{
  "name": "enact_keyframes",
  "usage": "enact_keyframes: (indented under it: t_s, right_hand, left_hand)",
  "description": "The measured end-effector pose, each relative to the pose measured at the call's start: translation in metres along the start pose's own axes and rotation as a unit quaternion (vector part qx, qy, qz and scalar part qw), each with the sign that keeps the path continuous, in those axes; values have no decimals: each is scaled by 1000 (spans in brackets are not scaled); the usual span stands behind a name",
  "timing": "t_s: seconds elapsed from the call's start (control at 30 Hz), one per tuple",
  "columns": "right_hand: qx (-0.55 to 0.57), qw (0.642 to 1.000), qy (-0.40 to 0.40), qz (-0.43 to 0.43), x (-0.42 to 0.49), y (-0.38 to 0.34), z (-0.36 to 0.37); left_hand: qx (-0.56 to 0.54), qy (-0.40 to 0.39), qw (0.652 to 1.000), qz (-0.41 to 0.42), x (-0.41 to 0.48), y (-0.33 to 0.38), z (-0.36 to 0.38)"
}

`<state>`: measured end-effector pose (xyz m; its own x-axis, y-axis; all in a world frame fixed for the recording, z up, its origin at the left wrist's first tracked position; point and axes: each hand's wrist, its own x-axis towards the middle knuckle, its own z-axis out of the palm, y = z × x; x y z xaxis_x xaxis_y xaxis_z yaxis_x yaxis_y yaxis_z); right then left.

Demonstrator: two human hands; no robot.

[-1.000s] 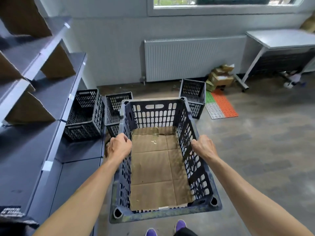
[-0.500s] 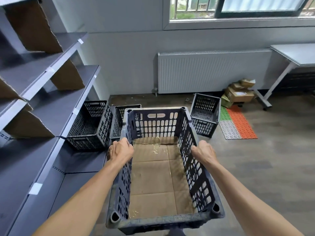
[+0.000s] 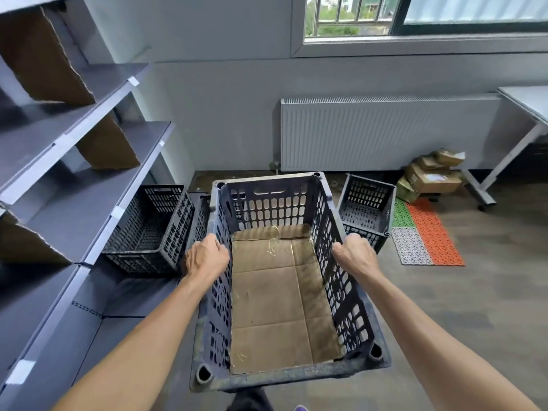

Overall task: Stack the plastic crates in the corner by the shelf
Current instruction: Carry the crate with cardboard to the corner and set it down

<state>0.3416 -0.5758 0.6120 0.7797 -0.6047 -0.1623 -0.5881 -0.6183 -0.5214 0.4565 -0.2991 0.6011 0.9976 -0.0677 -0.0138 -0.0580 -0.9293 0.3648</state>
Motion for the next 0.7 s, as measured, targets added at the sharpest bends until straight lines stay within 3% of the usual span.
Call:
enact_keyframes:
  t_s: [0.7]
  right_hand:
    - [3, 999, 9, 44, 206, -90, 20]
  left_hand:
    - [-24, -50, 998, 6, 255, 40, 35]
